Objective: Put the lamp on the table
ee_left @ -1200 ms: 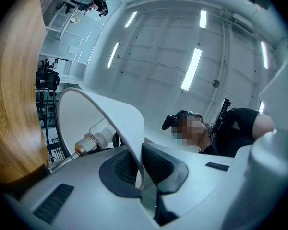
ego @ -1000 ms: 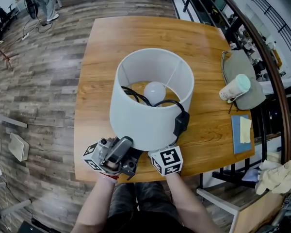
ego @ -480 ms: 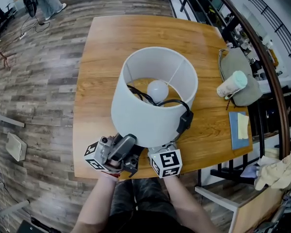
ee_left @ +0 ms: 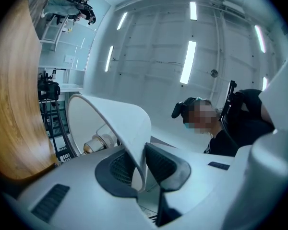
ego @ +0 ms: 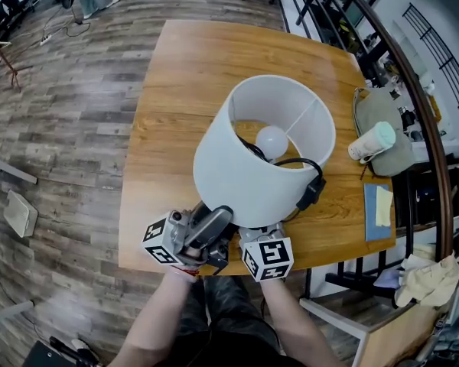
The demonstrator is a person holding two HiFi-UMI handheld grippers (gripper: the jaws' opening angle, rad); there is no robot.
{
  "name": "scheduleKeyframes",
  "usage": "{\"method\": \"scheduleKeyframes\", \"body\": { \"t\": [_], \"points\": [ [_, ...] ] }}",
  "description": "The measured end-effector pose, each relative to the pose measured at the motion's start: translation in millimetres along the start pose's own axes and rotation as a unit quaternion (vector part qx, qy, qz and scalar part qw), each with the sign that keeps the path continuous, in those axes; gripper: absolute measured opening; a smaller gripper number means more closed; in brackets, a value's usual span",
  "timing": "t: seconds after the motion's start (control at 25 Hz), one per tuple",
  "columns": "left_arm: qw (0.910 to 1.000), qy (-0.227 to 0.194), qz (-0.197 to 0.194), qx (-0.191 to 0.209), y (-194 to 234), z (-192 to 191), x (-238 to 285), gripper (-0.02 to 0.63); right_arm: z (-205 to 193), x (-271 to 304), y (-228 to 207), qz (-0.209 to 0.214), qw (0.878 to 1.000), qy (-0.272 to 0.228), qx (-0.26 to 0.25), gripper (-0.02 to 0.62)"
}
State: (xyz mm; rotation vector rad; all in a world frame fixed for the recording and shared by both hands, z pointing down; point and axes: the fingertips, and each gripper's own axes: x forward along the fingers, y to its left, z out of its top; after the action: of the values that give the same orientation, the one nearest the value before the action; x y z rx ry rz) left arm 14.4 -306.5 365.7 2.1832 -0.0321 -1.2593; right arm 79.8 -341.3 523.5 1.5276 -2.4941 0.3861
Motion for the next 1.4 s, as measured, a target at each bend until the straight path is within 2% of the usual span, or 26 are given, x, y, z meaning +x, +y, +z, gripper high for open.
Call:
{"method": "scheduleKeyframes", "body": {
  "t": [0.28,0.64,1.4],
  "points": [
    [0.9999,0.004,0.013,0.004,-2.8,-1.3,-7.5,0.063,-0.7,-6.4,5.7,-0.018,1.0,-0.001,0.008,0.192],
    [0.9996,0.006,0.028,0.007,-6.5,-3.6,-11.6,0.071,5.0,-26.5,1.5,-0.061,0.998,-0.022,0.018,0.008],
    [0.9986,0.004,0.052,0.006,-9.5,-6.8,-21.0,0.098,14.3,-47.7,15.8,-0.062,0.997,-0.047,0.013,0.006]
  ]
}}
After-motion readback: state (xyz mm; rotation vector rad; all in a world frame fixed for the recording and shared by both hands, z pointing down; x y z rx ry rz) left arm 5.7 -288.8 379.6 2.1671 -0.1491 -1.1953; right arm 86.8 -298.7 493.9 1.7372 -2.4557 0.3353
